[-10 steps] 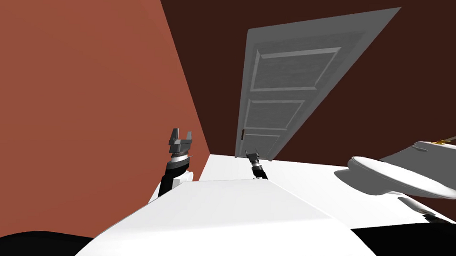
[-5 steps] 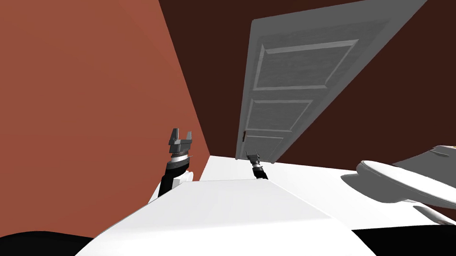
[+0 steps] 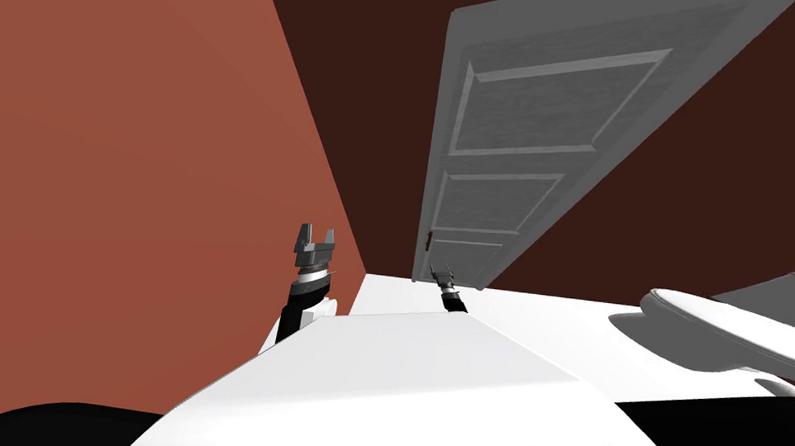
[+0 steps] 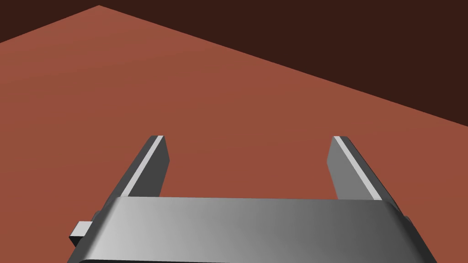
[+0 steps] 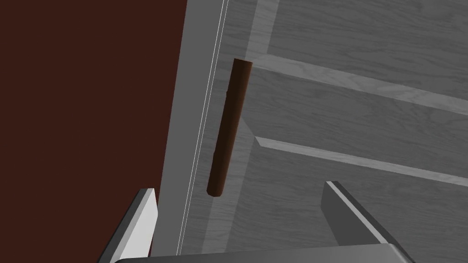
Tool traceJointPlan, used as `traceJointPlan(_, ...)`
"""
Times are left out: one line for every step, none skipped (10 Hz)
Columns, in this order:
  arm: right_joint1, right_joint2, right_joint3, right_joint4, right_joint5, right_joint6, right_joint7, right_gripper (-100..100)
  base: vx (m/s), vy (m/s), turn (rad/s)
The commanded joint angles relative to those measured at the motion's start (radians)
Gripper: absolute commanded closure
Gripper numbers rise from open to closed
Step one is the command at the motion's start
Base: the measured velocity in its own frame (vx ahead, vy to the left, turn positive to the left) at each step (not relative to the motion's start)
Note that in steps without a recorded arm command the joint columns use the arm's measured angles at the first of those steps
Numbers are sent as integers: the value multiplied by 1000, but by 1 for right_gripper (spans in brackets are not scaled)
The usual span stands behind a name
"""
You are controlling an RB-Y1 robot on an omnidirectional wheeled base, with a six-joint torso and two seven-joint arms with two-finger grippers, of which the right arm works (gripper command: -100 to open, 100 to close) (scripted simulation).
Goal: Pull the door open
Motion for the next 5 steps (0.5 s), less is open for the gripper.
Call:
traceJointPlan(-11, -8, 8, 39, -21, -15, -40, -100, 112, 9, 29)
traceJointPlan(-15, -10, 10, 54, -28, -19, -54, -100, 128, 15, 18)
traceJointPlan(-20, -13, 12, 68, -36, -24, -67, -100, 115, 9, 9)
traceJointPlan(-29, -18, 17, 96, -51, -33, -94, -100, 129, 11, 23)
traceJointPlan(-33, -20, 20, 110, -58, -37, -107, -100, 126, 25, 20)
